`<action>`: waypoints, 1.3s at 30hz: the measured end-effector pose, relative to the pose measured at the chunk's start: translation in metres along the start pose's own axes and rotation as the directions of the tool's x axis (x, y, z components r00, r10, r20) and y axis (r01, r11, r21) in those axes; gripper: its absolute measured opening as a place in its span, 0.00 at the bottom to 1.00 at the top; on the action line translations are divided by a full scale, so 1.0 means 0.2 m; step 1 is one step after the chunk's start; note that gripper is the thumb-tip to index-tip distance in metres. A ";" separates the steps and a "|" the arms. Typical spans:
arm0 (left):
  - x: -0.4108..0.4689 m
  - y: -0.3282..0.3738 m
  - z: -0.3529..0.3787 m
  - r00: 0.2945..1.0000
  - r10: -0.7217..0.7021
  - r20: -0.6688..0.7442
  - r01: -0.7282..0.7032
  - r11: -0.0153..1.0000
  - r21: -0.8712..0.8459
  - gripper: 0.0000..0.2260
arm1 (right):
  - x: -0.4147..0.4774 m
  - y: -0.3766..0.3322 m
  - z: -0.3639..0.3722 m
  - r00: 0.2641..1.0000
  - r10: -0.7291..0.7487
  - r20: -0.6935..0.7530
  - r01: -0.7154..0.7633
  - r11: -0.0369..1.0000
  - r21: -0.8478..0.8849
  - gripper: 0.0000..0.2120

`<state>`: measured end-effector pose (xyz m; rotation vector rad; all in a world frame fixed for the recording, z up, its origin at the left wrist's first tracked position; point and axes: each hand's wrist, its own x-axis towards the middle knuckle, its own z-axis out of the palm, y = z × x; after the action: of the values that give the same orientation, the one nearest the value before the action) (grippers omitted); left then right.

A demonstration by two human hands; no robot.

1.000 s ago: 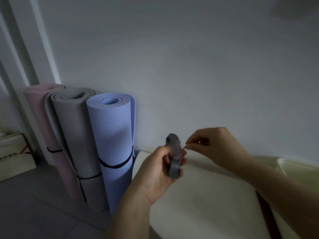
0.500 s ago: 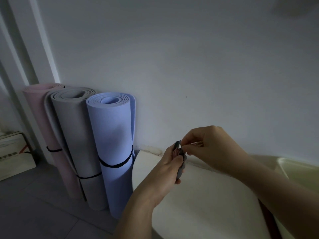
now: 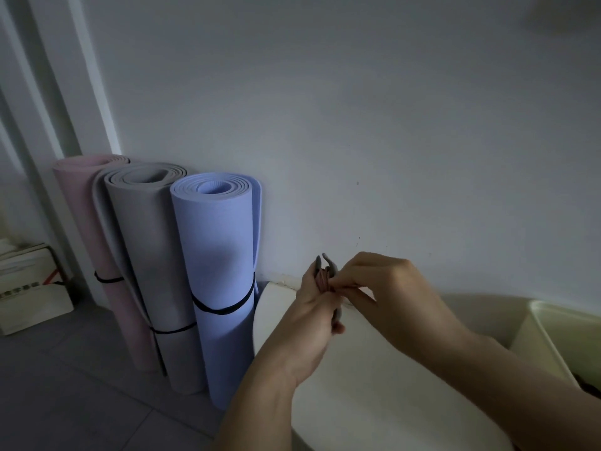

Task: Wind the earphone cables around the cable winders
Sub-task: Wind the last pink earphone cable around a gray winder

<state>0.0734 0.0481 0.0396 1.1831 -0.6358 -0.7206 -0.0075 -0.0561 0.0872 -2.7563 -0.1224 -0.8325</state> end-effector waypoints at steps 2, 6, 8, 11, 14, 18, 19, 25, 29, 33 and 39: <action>0.00 0.01 0.00 0.999 -0.039 0.014 0.041 0.974 -0.221 0.14 | -0.03 0.01 0.05 0.996 0.012 -0.091 -0.008 0.999 0.053 0.07; -0.01 0.04 0.00 0.996 -0.038 0.083 0.080 0.812 -0.578 0.11 | -0.08 0.00 0.11 0.983 -0.029 -0.183 0.033 0.999 0.019 0.10; -0.02 0.05 0.00 0.998 -0.042 0.054 0.066 0.766 -0.639 0.08 | -0.09 0.00 0.11 0.976 -0.106 -0.190 0.101 0.994 -0.036 0.12; -0.02 0.06 0.01 0.999 -0.037 0.026 0.045 0.734 -0.677 0.06 | -0.10 0.00 0.11 0.964 -0.161 -0.213 0.153 0.987 -0.056 0.11; 0.00 0.03 0.01 0.998 -0.068 0.007 0.055 0.734 -0.677 0.06 | -0.09 -0.01 0.12 0.955 -0.191 -0.228 0.185 0.982 -0.048 0.10; 0.01 0.01 0.03 0.998 -0.052 -0.027 0.016 0.691 -0.723 0.06 | -0.09 0.00 0.14 0.938 -0.187 -0.291 0.194 0.981 -0.005 0.08; 0.01 0.02 0.03 0.999 -0.036 -0.032 0.001 0.675 -0.738 0.06 | -0.10 0.00 0.15 0.931 -0.146 -0.335 0.168 0.985 0.040 0.08; 0.01 0.03 0.04 0.995 0.035 -0.089 -0.089 0.675 -0.733 0.03 | -0.10 -0.04 0.16 0.903 0.190 -0.385 -0.042 0.931 0.362 0.08; 0.02 0.01 0.02 0.991 0.106 -0.081 -0.132 0.721 -0.681 0.03 | -0.09 -0.08 0.13 0.861 0.487 -0.145 -0.315 0.734 0.601 0.13; 0.02 0.01 0.01 0.986 0.157 -0.047 -0.149 0.742 -0.653 0.02 | -0.05 -0.08 0.08 0.854 0.520 -0.002 -0.378 0.624 0.683 0.08; 0.04 -0.01 0.00 0.989 0.142 -0.046 -0.137 0.742 -0.656 0.08 | -0.03 -0.04 0.01 0.959 0.218 -0.181 -0.162 0.946 0.280 0.07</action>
<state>0.0777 0.0412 0.0393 0.4645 -0.4086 -0.7350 -0.0125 -0.0479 0.0837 -2.3719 0.0702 -0.9707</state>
